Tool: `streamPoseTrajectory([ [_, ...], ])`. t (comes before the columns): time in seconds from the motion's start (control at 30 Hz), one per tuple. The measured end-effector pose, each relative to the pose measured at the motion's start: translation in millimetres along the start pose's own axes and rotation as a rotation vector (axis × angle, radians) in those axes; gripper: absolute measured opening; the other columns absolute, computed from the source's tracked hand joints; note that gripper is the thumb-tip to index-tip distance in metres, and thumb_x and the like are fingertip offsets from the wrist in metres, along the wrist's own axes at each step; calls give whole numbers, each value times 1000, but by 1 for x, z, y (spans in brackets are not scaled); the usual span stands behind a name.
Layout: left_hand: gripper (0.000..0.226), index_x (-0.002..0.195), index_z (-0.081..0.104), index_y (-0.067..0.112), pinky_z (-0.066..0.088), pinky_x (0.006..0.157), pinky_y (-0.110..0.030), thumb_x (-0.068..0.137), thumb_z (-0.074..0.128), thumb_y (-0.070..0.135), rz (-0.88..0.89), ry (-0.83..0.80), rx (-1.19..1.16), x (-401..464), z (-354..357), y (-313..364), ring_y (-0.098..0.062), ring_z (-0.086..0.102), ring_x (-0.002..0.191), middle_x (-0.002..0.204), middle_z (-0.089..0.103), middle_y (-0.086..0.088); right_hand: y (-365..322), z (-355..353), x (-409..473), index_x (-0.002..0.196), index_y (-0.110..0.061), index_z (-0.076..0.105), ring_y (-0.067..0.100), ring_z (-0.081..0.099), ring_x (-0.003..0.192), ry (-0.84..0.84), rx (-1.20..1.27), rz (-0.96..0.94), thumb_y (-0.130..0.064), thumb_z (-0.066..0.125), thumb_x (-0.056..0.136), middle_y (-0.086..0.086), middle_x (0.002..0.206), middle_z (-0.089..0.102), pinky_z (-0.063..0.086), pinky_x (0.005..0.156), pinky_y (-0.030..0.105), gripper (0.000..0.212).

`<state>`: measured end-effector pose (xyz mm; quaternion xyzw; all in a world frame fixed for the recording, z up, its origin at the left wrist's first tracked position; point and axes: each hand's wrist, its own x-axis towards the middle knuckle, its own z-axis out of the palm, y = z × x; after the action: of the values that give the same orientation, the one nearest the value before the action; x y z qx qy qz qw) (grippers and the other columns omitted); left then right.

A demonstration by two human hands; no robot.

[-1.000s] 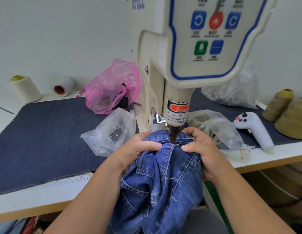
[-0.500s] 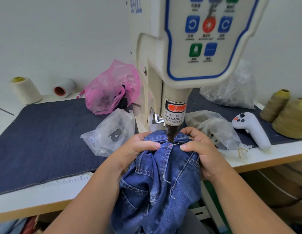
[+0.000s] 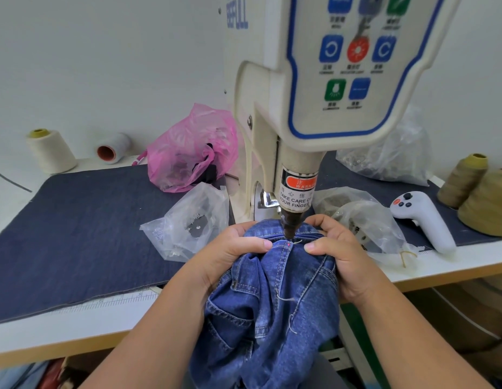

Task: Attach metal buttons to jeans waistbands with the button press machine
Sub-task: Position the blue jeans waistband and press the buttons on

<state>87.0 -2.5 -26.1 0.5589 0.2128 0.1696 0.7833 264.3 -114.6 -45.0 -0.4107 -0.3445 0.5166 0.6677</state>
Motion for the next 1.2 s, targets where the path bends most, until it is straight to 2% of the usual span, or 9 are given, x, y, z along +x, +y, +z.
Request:
streamPoseTrajectory([
  [0.17,52,110,73,9,57,81,-35,60,80,21,-2,2,-13,1,-1,-1,-32,70,100,113,71,-22,1,-1,0,87,-22,71,25,68,77,0,-12,7,-10,76,50,14,91,70,56,65,37,40],
  [0.4,41,98,79,16,57,76,-31,57,80,21,8,11,-9,2,-1,-2,-26,72,93,104,74,-16,1,-2,0,88,-20,70,26,68,76,-6,-3,2,-9,76,50,14,90,70,57,65,36,40],
  [0.5,43,101,78,15,57,77,-31,59,80,21,9,3,-7,2,-1,-2,-27,72,96,107,73,-17,0,-2,0,87,-22,71,25,69,77,-13,-18,-1,-10,76,51,13,90,70,56,65,36,39],
  [0.77,44,104,77,16,57,77,-32,61,79,22,-1,-1,10,1,-1,-1,-27,71,97,108,73,-16,-1,-1,-1,86,-20,71,23,69,74,-27,12,-4,-6,74,52,12,88,70,57,62,35,38],
  [0.93,42,102,77,16,57,75,-31,60,79,22,-6,-2,9,0,-1,-1,-26,72,94,105,74,-16,-1,-1,-2,93,-13,64,24,68,72,-24,31,-7,4,63,61,13,87,70,57,62,34,36],
  [1.2,53,110,72,11,58,79,-33,59,78,23,-12,16,30,0,-1,0,-29,71,96,108,73,-18,-1,0,-1,87,-16,69,25,68,72,-22,51,-12,-1,69,54,14,86,70,57,64,34,36],
])
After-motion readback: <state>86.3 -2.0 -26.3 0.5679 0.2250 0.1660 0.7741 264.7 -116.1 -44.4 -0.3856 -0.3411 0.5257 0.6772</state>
